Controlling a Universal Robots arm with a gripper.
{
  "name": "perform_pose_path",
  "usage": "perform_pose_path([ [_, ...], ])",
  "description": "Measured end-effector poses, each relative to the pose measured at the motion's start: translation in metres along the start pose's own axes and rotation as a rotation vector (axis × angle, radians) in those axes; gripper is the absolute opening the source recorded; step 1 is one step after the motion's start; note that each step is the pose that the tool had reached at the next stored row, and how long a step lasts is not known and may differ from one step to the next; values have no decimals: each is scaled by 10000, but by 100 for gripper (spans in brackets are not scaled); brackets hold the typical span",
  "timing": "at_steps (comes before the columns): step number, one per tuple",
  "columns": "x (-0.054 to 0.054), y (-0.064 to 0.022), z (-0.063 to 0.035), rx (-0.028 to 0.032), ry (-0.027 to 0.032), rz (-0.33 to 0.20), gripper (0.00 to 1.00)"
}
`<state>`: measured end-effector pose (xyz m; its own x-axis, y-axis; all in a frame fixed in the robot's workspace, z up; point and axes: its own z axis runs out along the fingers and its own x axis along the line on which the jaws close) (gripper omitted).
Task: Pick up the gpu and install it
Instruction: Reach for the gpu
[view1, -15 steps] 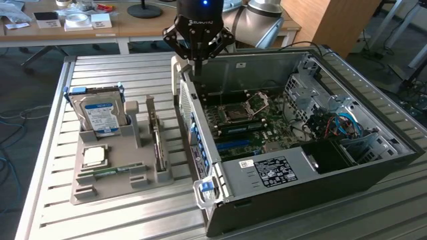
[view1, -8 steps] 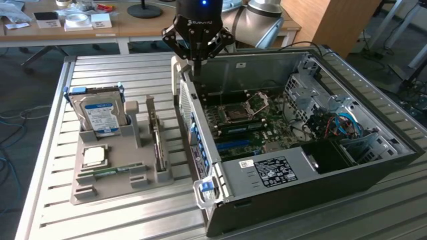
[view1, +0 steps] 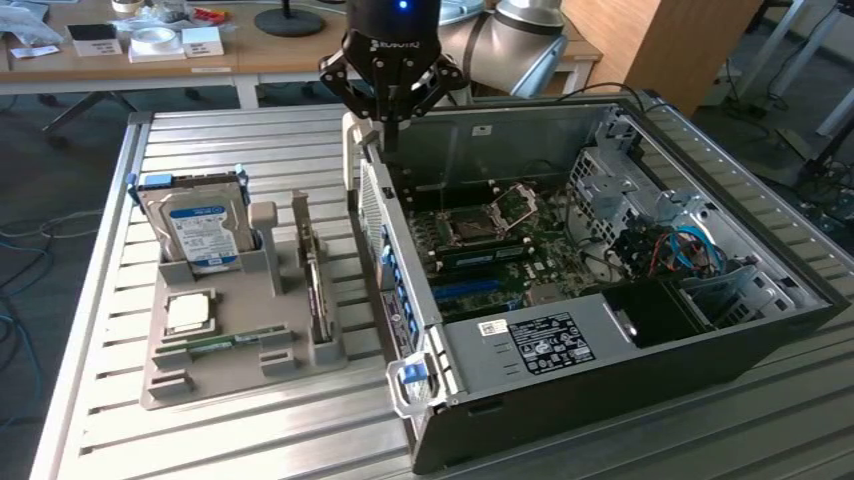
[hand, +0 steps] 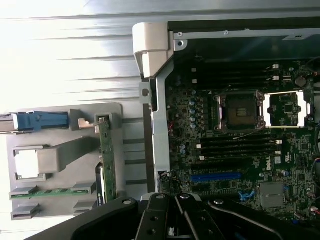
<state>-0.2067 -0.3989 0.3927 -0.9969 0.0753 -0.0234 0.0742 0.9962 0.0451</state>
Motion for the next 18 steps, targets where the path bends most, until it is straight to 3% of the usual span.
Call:
perform_pose_path([
  [12, 142, -11, -3, 0, 1, -1, 11],
  [18, 266, -20, -4, 0, 0, -1, 11],
])
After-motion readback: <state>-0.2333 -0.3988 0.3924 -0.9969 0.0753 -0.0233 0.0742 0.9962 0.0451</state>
